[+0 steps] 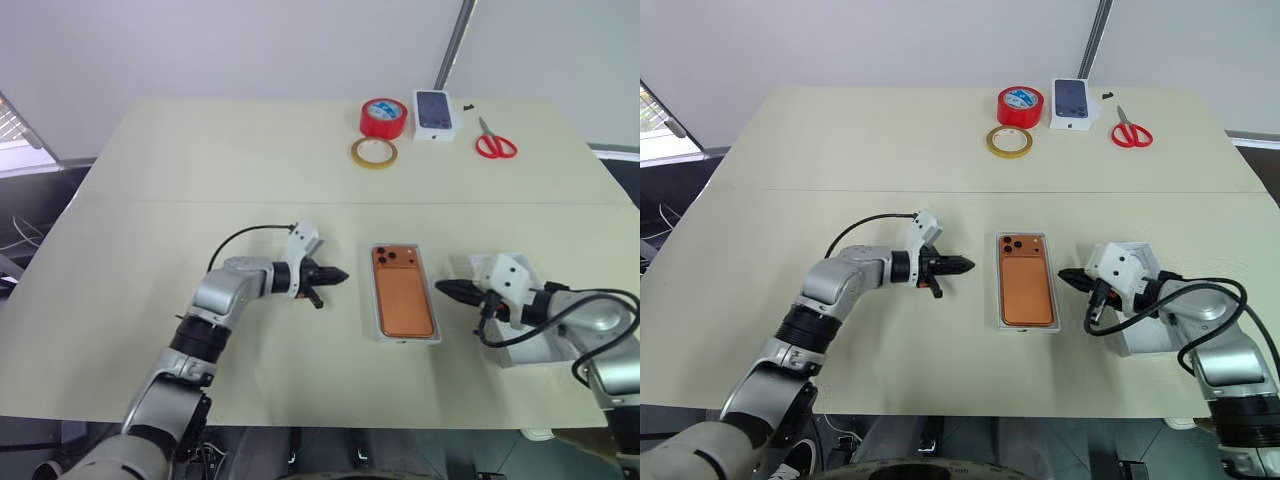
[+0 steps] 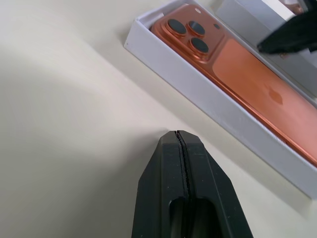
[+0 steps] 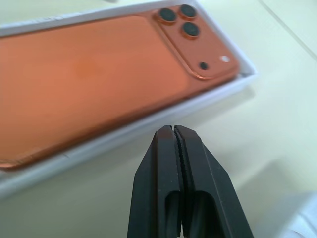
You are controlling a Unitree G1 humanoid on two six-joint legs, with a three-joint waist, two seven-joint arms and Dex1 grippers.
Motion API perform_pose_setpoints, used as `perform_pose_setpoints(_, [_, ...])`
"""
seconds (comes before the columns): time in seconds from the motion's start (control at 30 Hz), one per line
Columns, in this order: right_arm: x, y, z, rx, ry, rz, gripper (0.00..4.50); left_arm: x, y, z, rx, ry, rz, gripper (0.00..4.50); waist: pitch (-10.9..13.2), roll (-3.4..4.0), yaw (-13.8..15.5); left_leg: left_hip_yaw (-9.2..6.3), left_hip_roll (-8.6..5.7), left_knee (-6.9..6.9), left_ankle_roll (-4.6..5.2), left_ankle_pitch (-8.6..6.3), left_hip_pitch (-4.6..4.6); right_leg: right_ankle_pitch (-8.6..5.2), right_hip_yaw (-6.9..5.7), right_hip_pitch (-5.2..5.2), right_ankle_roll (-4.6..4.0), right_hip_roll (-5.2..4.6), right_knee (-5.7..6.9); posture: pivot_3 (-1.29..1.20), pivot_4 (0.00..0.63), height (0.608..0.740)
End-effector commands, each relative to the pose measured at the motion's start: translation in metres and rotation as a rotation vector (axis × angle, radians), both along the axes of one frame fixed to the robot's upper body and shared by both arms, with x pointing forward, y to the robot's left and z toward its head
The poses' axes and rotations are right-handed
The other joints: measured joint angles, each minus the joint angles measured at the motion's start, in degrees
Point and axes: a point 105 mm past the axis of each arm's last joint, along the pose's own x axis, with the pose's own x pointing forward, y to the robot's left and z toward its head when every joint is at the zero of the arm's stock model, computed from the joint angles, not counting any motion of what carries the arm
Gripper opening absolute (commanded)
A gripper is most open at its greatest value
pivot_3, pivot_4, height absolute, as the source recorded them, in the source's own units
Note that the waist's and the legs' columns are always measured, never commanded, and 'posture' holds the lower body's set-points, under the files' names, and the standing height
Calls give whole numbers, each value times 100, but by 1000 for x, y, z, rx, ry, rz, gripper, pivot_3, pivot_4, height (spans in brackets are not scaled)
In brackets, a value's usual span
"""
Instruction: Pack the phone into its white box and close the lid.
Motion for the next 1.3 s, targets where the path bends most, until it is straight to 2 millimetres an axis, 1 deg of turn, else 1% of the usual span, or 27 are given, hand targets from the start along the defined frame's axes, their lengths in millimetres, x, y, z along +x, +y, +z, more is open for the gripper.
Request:
perform_pose_setpoints(0.03, [9,-22,14,-22,-92,-105,49,13,20,29,-62,-126,69,0,0,0,-4,0,0,0,0,0,0,0,0,0,0,0,0,0,150,740])
perform_pose_setpoints(0.07, [12,-24,18,-14,-108,-124,49,14,23,30,-66,-125,83,0,0,0,-13,0,0,0,-1,0,0,0,0,-1,0,0,1,0,150,740])
perform_pose_setpoints(0.1, [7,-19,23,71,-71,-119,286,13,29,35,-84,-136,83,253,0,1,-16,0,1,0,0,0,0,0,0,-3,0,0,2,0,150,740])
perform_pose_setpoints(0.17, [-1,-13,30,158,-36,-112,919,9,39,41,-82,-198,76,915,0,2,-15,0,3,-2,0,0,0,0,0,-4,0,1,5,0,150,740])
perform_pose_setpoints(0.23, [-6,-11,35,207,-33,-140,1879,2,43,42,-84,-237,60,1826,-1,2,-9,0,6,-5,0,0,1,0,0,-4,0,1,5,0,150,740])
perform_pose_setpoints(0.27, [-9,-11,36,230,-33,-158,2465,-3,46,41,-87,-255,51,2398,-1,3,-3,0,6,-5,1,-1,1,0,0,-4,0,1,3,0,150,740])
perform_pose_setpoints(0.33, [-15,-12,34,245,-46,-207,3496,-13,52,38,-80,-288,25,3427,-1,3,2,0,7,-6,9,-6,1,0,0,-3,0,0,3,0,150,740])
perform_pose_setpoints(0.37, [-17,-12,33,249,-51,-227,3936,-17,54,38,-76,-308,13,3865,-1,3,4,0,6,-6,24,-14,1,0,1,-2,0,-1,2,0,150,740])
perform_pose_setpoints(0.4, [-18,-15,32,245,-65,-270,4489,-20,57,39,-63,-352,6,4470,-1,3,4,0,7,-6,30,-18,0,0,1,-3,0,-1,1,0,150,740])
perform_pose_setpoints(0.47, [-20,-20,30,219,-83,-345,4489,-26,61,42,-42,-431,-14,4470,-1,4,2,0,6,-6,32,-19,0,0,1,-3,-1,-3,-1,0,150,740])
perform_pose_setpoints(0.5, [-21,-24,28,196,-86,-396,4489,-29,64,43,-46,-443,-28,4470,-3,6,2,0,7,-6,32,-19,0,0,2,-3,-1,-4,-1,0,150,740])
perform_pose_setpoints(0.57, [-28,-22,27,153,-73,-431,4489,-33,67,49,-25,-549,-44,4470,-4,9,3,1,6,-7,32,-19,0,-1,2,-3,-2,-4,-1,0,150,740])
perform_pose_setpoints(0.67, [-36,-22,26,153,-31,-504,4489,-37,70,50,-45,-557,-64,4470,-6,13,-1,0,7,-12,32,-19,0,-1,2,-6,-2,-4,-1,0,150,740])
perform_pose_setpoints(0.7, [-41,-24,23,148,7,-550,4489,-39,72,51,-65,-578,-85,4470,-7,13,-5,1,7,-11,32,-19,0,-1,2,-5,-2,-4,-2,0,150,740])
perform_pose_setpoints(0.77, [-54,-20,17,96,68,-552,4489,-43,76,49,-58,-586,-121,4470,-8,14,2,1,7,-11,32,-19,0,-1,2,-5,-2,-4,-1,0,150,740])
perform_pose_setpoints(0.83, [-61,-22,14,57,90,-583,4489,-42,81,46,-45,-594,-128,4470,-8,15,-3,0,9,-14,33,-20,1,-1,1,-5,-3,-3,-1,0,150,740])
perform_pose_setpoints(0.93, [-67,-21,10,98,176,-640,4489,-43,85,44,-30,-620,-155,4470,-8,16,-14,3,8,-9,35,-20,1,-1,2,-3,-2,-3,-3,0,150,740])
perform_pose_setpoints(1.03, [-64,-21,13,104,213,-676,4489,-44,85,43,-37,-628,-176,4470,-8,15,-22,3,9,-9,35,-20,2,-1,1,-2,-2,-2,-1,0,150,740])
perform_pose_setpoints(1.1, [-57,-24,17,102,236,-702,4489,-46,83,42,-42,-631,-197,4470,-8,15,-27,3,9,-8,36,-20,2,-1,1,-2,-2,-3,-2,0,150,740])
perform_pose_setpoints(1.17, [-51,-21,20,117,265,-694,4489,-49,81,41,-50,-623,-216,4470,-8,16,-23,3,9,-8,36,-20,2,-1,1,-2,-2,-2,-2,0,150,740])
perform_pose_setpoints(1.3, [-47,-16,20,140,357,-705,4489,-53,80,39,-56,-620,-233,4470,-8,15,-11,1,9,-9,38,-21,2,-1,-1,-3,-2,-1,-2,0,150,740])
